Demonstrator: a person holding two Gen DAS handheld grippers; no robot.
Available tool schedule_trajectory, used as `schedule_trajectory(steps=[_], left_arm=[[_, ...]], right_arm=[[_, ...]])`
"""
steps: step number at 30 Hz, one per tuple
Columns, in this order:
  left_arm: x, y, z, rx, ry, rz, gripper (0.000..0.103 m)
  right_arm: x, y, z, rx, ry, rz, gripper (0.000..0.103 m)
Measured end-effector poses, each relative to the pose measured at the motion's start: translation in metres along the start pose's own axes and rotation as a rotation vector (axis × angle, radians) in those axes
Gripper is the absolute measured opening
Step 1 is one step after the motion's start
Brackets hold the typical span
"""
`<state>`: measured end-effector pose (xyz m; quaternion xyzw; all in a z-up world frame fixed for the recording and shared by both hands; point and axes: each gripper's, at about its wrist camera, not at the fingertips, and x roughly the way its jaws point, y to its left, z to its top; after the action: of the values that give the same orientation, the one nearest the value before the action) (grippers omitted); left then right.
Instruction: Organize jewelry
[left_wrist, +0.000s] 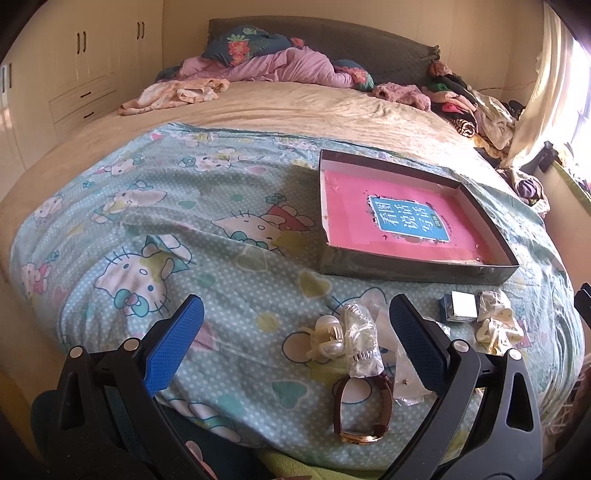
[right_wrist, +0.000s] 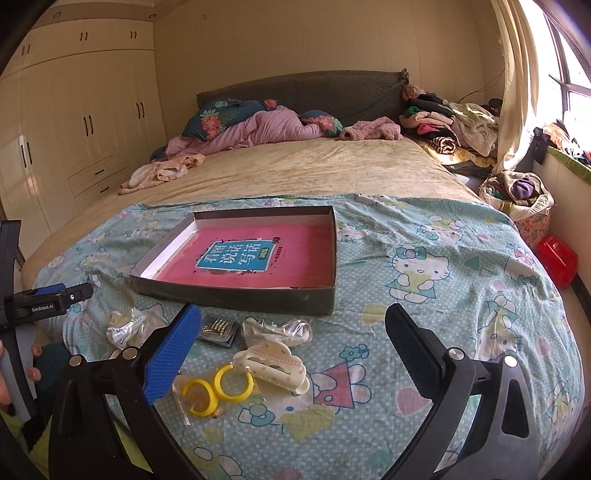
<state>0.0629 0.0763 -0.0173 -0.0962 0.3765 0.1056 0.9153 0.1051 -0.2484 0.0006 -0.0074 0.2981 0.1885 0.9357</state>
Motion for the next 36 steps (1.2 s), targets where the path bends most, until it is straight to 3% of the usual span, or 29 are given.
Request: schedule_trajectory(steps=[36], left_arm=[[-0.015, 0.003, -0.004, -0.005, -0.016, -0.015, 0.094]], right_arm=[[-0.011, 0.009, 0.001, -0.021, 0.009, -0.017, 0.099]])
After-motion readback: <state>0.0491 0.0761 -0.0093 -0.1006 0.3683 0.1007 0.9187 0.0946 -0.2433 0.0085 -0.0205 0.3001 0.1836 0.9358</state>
